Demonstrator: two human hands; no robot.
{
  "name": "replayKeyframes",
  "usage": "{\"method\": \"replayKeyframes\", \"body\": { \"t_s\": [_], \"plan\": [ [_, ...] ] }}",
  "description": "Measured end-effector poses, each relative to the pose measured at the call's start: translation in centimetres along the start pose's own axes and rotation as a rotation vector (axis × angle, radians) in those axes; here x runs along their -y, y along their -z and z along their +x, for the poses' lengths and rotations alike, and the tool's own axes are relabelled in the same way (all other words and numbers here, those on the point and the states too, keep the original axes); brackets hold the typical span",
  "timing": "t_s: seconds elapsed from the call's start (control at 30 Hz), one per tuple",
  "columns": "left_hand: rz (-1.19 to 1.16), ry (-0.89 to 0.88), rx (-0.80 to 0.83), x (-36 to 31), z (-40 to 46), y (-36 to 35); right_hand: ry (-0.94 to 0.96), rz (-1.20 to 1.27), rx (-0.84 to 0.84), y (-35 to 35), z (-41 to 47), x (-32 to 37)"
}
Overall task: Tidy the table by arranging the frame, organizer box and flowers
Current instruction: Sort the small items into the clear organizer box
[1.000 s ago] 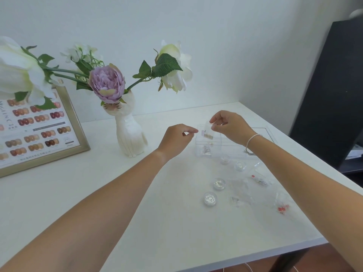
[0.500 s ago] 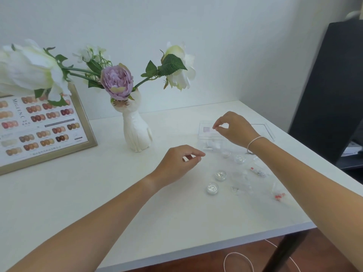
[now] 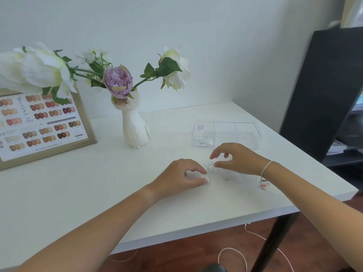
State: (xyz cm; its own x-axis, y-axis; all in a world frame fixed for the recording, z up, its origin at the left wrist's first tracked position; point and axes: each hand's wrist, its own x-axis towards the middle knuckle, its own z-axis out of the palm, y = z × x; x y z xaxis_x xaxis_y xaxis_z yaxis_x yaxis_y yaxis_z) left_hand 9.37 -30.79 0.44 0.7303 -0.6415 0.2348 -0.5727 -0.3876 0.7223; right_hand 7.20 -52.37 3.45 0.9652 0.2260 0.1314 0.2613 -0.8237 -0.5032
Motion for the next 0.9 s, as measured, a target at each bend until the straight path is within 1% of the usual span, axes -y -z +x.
{"method": "replayKeyframes", "body": {
  "t_s": [0.2, 0.5, 0.9],
  "plan": [
    [0.069, -0.017, -0.016, 0.0, -0.2, -0.5, -0.024, 0.007, 0.022, -0.9, -0.5, -0.5],
    [0.097, 0.002, -0.045, 0.4, -0.2, -0.9, 0.001, -0.018, -0.024, -1.9, -0.3, -0.9],
    [0.077, -0.015, -0.105, -0.2, 1.7, 0.9, -0.008, 0.017, -0.114, 0.5, -0.6, -2.3]
  ]
}}
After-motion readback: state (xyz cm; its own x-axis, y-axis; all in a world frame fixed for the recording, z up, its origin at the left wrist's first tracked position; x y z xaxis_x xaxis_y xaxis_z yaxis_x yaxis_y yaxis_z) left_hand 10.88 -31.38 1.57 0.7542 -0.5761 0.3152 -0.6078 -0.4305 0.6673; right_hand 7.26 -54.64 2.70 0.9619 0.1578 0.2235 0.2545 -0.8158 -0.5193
